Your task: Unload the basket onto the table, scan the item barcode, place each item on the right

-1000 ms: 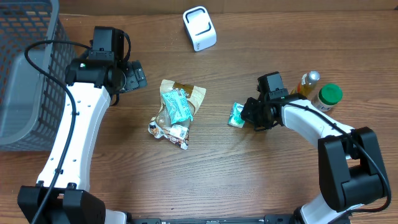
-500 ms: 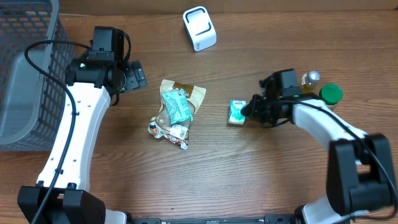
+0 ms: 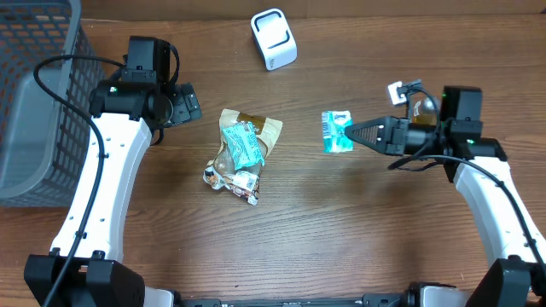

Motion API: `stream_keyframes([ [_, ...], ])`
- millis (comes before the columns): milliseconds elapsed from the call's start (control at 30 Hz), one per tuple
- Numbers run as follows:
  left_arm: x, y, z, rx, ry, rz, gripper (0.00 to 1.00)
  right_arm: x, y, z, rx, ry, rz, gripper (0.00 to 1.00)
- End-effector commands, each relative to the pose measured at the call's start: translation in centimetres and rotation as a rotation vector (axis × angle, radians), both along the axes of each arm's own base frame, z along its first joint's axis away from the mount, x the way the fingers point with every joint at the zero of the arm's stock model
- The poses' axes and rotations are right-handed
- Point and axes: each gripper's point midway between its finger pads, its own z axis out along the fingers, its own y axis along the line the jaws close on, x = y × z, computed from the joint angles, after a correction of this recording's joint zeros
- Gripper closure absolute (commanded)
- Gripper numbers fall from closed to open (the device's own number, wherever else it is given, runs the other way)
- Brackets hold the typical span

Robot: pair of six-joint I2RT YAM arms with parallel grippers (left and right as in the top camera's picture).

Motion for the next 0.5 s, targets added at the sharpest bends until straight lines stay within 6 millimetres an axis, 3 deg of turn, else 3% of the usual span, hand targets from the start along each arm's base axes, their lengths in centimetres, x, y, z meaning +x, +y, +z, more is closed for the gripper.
stream_keyframes([
  [0, 0.2, -0.1, 0.4, 0.013, -0.008, -0.025, 0.0, -2.0, -0.2, 3.0, 0.137, -0.081, 0.099, 0.96],
  [233, 0.2, -0.1, 0.4, 0.013, -0.008, -0.025, 0.01, -2.5, -0.1, 3.2, 0.141, -0.055, 0.097, 0.96],
  [467, 0.2, -0.1, 0.4, 0.013, -0.008, -0.025, 0.01, -4.7, 0.2, 5.7, 0.132, -0.108, 0.101, 0.96],
])
